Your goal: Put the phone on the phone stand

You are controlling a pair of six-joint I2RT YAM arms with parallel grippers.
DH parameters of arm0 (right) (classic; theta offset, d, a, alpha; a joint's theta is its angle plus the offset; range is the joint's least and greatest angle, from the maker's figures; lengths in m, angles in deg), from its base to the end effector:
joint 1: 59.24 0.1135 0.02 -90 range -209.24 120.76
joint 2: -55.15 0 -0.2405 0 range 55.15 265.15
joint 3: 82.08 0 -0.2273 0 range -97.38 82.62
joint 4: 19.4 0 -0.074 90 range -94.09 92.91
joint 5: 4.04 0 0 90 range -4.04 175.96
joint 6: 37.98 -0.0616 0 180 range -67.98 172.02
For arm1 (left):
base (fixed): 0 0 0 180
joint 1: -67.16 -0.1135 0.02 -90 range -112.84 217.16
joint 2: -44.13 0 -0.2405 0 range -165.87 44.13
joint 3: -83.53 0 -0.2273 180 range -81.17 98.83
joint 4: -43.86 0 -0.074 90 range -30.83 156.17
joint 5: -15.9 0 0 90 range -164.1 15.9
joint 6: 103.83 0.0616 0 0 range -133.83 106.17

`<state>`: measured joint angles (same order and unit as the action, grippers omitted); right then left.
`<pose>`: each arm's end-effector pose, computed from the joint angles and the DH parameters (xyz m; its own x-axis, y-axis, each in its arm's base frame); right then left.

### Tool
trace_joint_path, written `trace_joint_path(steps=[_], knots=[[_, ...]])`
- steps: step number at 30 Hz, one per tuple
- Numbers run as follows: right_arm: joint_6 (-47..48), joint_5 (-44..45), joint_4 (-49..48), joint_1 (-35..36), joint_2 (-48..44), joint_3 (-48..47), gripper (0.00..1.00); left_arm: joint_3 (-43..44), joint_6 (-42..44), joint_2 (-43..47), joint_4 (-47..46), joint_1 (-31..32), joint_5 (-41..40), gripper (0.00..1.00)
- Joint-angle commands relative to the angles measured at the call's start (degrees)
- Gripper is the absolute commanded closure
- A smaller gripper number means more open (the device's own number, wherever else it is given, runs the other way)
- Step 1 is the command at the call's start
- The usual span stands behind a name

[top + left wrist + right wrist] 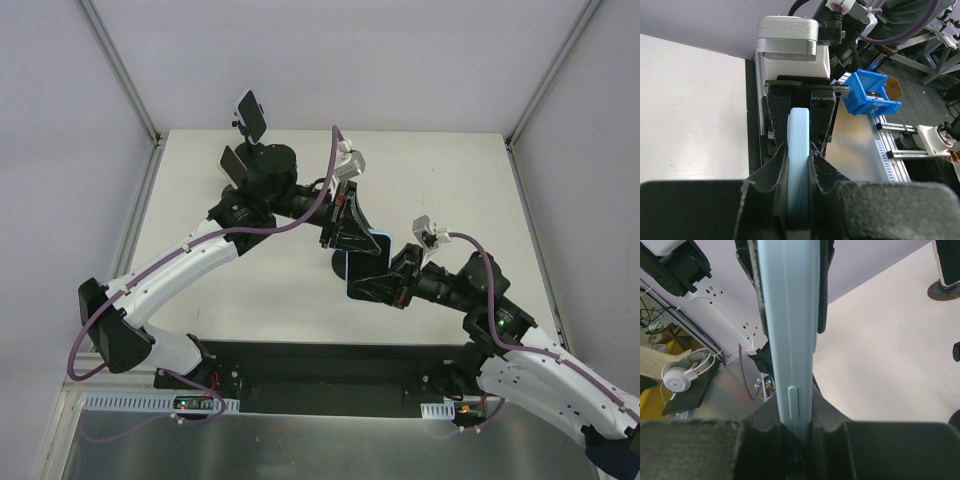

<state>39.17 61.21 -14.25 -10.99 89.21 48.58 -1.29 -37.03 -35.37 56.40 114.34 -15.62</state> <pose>0.0926 0.1425 0.3310 -0.0975 0.1940 -0.9761 -0.9542 0.2606 0.1471 0.1661 -0.2565 0.4172 -0.3448 0.0690 -0.9362 0.8989 -0.2631 -0.3504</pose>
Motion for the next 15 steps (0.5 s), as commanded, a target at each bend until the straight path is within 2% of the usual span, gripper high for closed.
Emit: trace_joint_path(steps=[1,2,3,4,6,7,10,13,14,15], knots=[[-1.1,6.2,-3.2,-0.9,0.5,-1.5,0.99,-0.2,-1.2,2.3,-3.6,1.2,6.2,1.0],[-0.7,6.8,-1.5,-0.8,0.7,-1.9,0.92,-0.5,0.1,2.8,-3.5,1.2,6.3,1.0],[-0.2,8.0,0.6,-0.9,0.7,-2.7,0.81,-0.9,1.0,4.0,-2.2,1.1,5.1,1.0],[1.1,8.5,5.5,-0.9,0.8,-4.2,0.53,-0.8,2.5,4.8,-0.7,0.9,3.8,1.0],[2.4,10.6,11.6,-0.8,1.1,-6.3,0.31,-0.2,6.7,7.0,2.5,-0.3,0.2,1.0],[3.4,11.6,17.4,-0.8,1.0,-8.2,0.15,0.1,7.8,7.6,7.4,-1.0,-2.9,1.0],[4.6,14.9,26.4,-0.8,0.3,-10.7,0.0,1.0,11.0,10.0,13.5,-4.3,-8.3,1.0],[5.1,21.9,34.3,-0.9,-0.3,-13.4,0.0,1.9,13.9,12.0,17.4,-8.0,-12.1,1.0],[4.6,24.4,36.6,-0.9,0.0,-15.4,0.0,2.4,15.7,12.4,20.7,-8.7,-16.0,1.0],[4.3,30.8,38.5,-0.8,0.6,-16.5,0.0,3.2,16.7,13.4,21.9,-9.9,-17.9,1.0]])
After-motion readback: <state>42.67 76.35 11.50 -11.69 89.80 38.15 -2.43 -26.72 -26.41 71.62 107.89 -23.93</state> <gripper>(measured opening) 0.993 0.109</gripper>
